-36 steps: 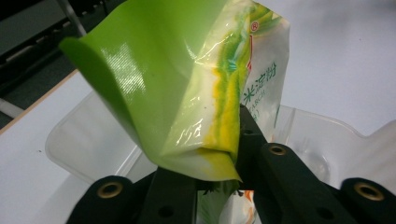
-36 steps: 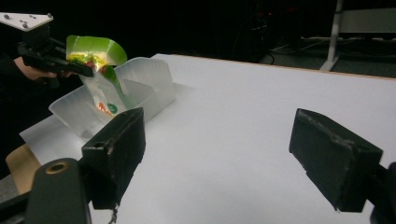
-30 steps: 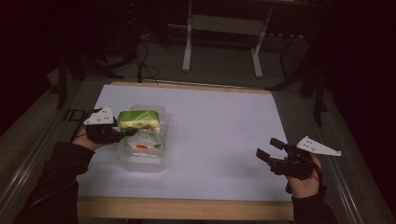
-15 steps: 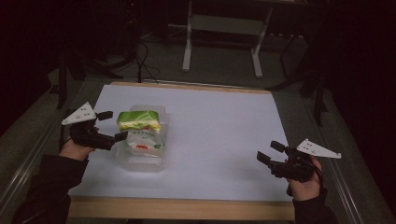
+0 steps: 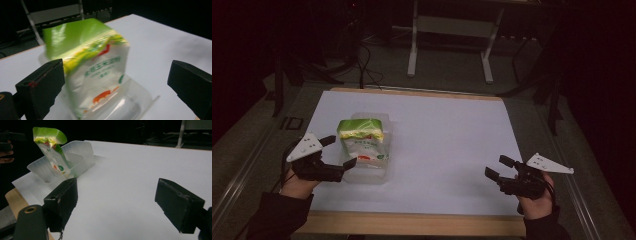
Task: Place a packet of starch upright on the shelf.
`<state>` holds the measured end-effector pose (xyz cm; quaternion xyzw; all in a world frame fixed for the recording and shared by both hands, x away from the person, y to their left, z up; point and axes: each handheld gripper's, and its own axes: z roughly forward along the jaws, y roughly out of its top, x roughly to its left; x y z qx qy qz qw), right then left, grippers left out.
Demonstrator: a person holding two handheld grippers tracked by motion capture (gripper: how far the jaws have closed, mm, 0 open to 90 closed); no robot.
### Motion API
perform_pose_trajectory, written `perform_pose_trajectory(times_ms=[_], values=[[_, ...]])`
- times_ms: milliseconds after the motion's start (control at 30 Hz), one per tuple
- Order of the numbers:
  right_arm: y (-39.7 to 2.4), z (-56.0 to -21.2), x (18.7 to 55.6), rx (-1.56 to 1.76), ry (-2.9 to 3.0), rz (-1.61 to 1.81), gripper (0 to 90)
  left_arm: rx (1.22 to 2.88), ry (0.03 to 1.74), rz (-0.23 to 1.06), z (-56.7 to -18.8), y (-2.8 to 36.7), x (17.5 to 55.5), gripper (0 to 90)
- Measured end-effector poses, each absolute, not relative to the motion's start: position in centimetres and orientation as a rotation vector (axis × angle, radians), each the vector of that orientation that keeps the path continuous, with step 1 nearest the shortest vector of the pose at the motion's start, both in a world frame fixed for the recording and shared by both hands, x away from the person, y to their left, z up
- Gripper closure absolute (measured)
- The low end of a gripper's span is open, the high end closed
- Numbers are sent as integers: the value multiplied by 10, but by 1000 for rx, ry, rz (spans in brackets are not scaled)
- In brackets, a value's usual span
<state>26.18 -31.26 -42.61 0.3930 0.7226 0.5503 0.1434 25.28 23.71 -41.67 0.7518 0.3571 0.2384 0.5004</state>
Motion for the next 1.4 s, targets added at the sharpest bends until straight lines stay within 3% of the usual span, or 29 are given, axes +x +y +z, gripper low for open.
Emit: perform_pose_trajectory(times_ms=[567,1400], values=[[-304,-441,260,1118,2130,1571,184,1814,881,648,-427,201,216,16],[-296,-454,256,1065,2160,1574,178,1801,698,432,-467,153,201,16]])
